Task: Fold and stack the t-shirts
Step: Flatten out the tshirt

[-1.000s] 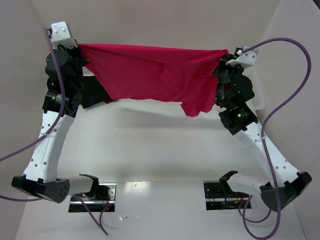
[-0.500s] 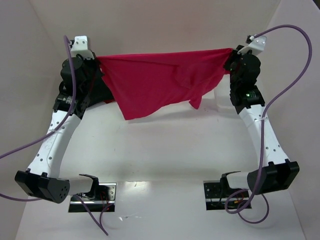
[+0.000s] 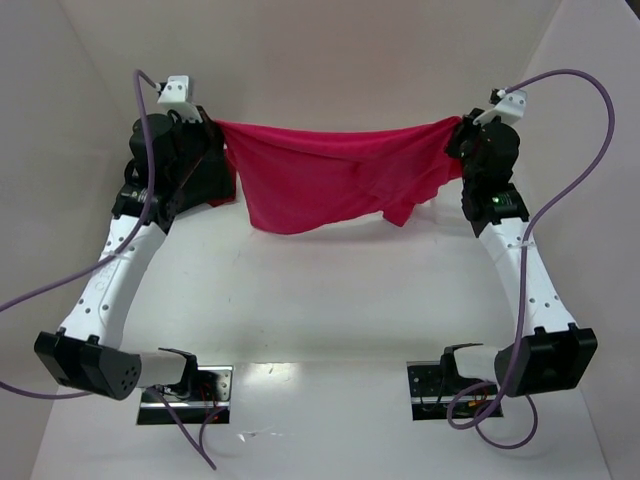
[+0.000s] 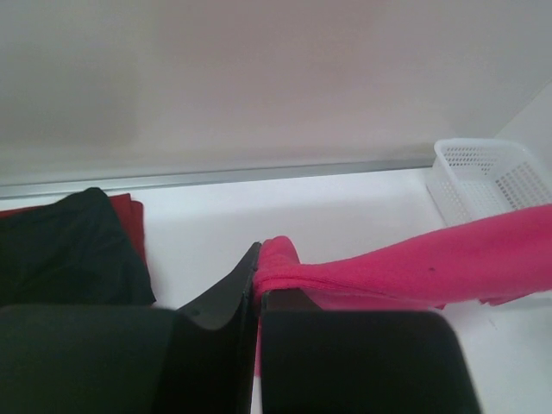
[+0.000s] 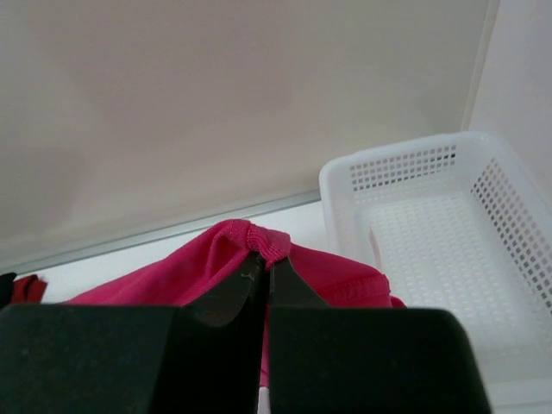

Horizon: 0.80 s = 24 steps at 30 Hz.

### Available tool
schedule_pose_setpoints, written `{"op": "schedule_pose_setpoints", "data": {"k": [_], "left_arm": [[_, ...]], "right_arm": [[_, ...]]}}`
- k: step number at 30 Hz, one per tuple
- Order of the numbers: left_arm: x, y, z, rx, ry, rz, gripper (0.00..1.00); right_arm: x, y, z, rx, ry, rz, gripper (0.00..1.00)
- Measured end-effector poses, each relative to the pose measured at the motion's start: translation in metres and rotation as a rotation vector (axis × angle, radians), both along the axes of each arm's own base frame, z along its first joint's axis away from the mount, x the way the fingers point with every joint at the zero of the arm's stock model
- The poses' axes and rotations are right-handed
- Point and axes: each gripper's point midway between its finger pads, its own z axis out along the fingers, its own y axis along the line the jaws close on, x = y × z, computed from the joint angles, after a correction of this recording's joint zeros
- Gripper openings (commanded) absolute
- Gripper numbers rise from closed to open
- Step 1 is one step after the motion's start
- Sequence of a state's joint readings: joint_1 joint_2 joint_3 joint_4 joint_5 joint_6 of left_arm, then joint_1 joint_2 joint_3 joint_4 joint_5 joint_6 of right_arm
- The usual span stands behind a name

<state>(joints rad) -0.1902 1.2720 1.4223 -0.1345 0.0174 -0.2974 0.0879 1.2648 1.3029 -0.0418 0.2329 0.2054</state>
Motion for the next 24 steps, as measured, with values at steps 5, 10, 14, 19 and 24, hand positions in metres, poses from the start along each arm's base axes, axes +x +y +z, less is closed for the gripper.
{"op": "schedule_pose_setpoints", "data": {"k": [5, 10, 14, 19, 24], "left_arm": [[0.019, -0.003, 0.001, -0.014, 0.045, 0.011, 0.00], [0.019, 0.021, 0.015, 0.007, 0.029, 0.139, 0.00], [0.011, 0.041, 0.023, 0.024, 0.015, 0.218, 0.00], [-0.010, 0.066, 0.040, 0.013, -0.019, 0.275, 0.00], [-0.058, 0.071, 0.053, -0.002, -0.066, 0.268, 0.00]], "right_arm": [[-0.011, 0.006, 0.001, 0.017, -0.009, 0.034, 0.00], [-0.026, 0.004, 0.021, 0.021, -0.059, 0.034, 0.00], [-0.031, 0.007, 0.041, 0.028, -0.101, 0.055, 0.00], [-0.035, 0.021, 0.065, 0.052, -0.149, 0.116, 0.00], [-0.059, 0.033, 0.064, 0.053, -0.136, 0.169, 0.00]]}}
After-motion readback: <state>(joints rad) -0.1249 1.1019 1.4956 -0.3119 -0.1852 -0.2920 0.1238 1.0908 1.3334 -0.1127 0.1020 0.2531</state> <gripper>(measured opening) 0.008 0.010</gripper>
